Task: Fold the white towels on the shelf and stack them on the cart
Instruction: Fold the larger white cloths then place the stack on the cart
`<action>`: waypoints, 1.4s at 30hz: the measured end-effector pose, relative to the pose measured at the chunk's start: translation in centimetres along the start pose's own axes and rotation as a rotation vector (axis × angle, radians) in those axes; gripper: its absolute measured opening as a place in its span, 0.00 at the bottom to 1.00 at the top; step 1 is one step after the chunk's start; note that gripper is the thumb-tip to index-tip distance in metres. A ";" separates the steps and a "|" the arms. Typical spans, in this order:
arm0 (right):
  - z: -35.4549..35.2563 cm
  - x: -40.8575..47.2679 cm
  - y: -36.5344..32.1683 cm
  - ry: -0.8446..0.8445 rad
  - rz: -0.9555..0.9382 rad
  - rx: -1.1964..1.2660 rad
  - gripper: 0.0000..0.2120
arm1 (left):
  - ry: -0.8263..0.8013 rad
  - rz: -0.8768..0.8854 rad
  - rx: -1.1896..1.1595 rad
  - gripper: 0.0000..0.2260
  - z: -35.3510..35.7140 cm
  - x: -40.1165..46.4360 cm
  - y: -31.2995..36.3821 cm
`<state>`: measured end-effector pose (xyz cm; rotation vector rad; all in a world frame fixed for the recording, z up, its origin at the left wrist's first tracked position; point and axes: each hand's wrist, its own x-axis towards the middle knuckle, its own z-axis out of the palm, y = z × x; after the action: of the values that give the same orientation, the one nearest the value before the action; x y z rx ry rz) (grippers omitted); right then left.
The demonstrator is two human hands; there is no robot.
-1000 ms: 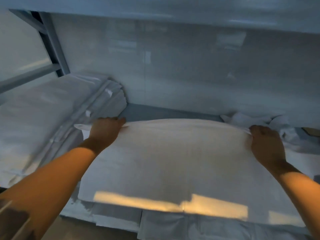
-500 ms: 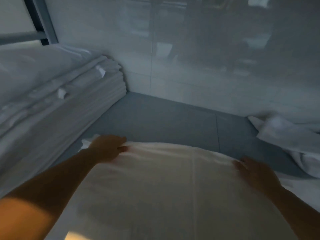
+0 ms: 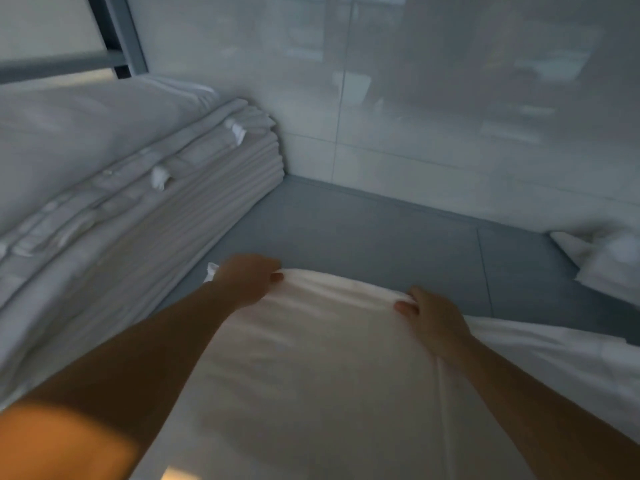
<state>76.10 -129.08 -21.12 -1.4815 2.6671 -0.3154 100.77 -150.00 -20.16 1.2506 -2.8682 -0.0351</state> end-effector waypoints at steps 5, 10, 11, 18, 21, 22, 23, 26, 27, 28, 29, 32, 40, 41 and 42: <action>0.3 -1.5 -0.3 0.172 -0.047 -0.129 0.13 | 0.103 -0.128 0.186 0.13 1.0 -1.1 2.4; 0.2 -3.8 -1.3 0.529 -0.277 -0.067 0.13 | 0.246 0.041 -0.120 0.18 2.2 -4.9 12.2; 0.4 -4.3 -1.9 0.509 -0.320 -0.024 0.13 | 0.203 0.089 -0.218 0.18 2.6 -5.6 14.6; 1.6 -7.3 0.7 0.100 -0.193 -0.005 0.23 | 0.008 0.093 -0.114 0.32 4.7 -6.1 18.8; 0.9 -7.9 3.7 0.009 -0.045 -0.136 0.26 | 0.003 0.083 -0.089 0.36 4.8 -6.1 18.8; 0.6 -8.2 4.8 -0.020 0.000 -0.148 0.26 | 0.004 0.081 -0.083 0.35 4.8 -6.1 18.9; 0.3 -8.6 6.0 -0.041 0.032 -0.153 0.27 | -0.005 0.073 -0.080 0.33 4.6 -6.2 18.9; -0.9 -9.9 9.4 -0.061 0.071 -0.186 0.26 | -0.091 -0.021 -0.071 0.29 3.6 -6.6 20.3; -1.2 -10.3 10.3 -0.057 0.073 -0.195 0.26 | -0.122 -0.057 -0.057 0.28 3.1 -6.9 21.5; -1.3 -10.7 11.0 -0.052 0.071 -0.197 0.26 | -0.141 -0.077 -0.059 0.28 2.7 -7.3 23.2; -1.5 -11.1 11.6 -0.050 0.063 -0.192 0.26 | -0.150 -0.078 -0.081 0.28 2.5 -7.9 25.5; -1.8 -11.5 13.0 -0.048 0.014 -0.180 0.25 | -0.157 0.023 -0.174 0.29 2.9 -10.4 33.3; -4.6 -13.3 24.3 -0.059 0.173 -0.208 0.25 | 0.058 0.113 -0.229 0.32 4.3 -13.2 40.2; -5.3 -13.6 26.2 -0.061 0.216 -0.208 0.25 | 0.066 0.110 -0.224 0.32 4.5 -13.1 40.1; -5.8 -14.1 28.0 -0.061 0.258 -0.212 0.25 | 0.051 0.098 -0.210 0.33 4.7 -13.1 40.0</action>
<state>59.38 -101.99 -21.90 -1.1473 2.8694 0.0302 80.26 -113.13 -23.89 1.0575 -2.7900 -0.2901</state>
